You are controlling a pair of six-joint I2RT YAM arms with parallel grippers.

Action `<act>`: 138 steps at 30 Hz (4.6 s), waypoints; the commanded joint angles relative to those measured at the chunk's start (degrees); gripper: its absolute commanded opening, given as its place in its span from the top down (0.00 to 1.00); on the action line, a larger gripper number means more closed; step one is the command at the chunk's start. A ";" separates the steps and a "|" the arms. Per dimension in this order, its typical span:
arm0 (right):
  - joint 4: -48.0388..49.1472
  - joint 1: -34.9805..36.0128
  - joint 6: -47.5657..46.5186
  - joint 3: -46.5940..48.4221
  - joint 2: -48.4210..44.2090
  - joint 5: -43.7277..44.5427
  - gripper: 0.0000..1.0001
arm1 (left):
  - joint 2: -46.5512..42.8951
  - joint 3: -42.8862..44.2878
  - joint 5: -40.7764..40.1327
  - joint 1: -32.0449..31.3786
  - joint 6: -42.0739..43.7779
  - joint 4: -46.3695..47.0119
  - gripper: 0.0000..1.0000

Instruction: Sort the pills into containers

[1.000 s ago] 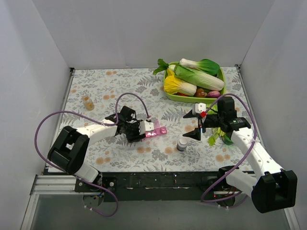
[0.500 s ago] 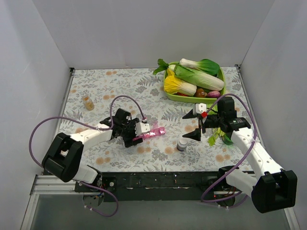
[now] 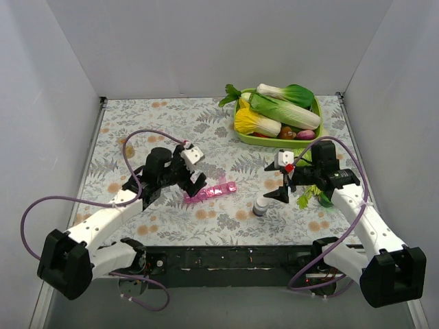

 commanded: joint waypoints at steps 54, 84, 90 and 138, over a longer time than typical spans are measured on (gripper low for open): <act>2.10 -6.99 2.04 -2.46 -4.42 -1.57 0.03 | 1.60 -1.40 -7.68 0.80 -49.58 -2.60 0.48; 8.43 -10.60 8.64 -6.32 -5.39 -1.31 0.02 | 29.69 14.84 10.02 -28.29 -0.69 22.02 0.07; 8.35 -10.77 8.55 -6.59 -5.56 -1.66 0.02 | 34.53 17.75 8.19 -29.52 -2.53 22.02 0.16; 26.88 17.26 39.30 -0.17 10.34 9.06 0.17 | 1.41 -5.80 -33.91 -27.15 -62.38 37.04 1.00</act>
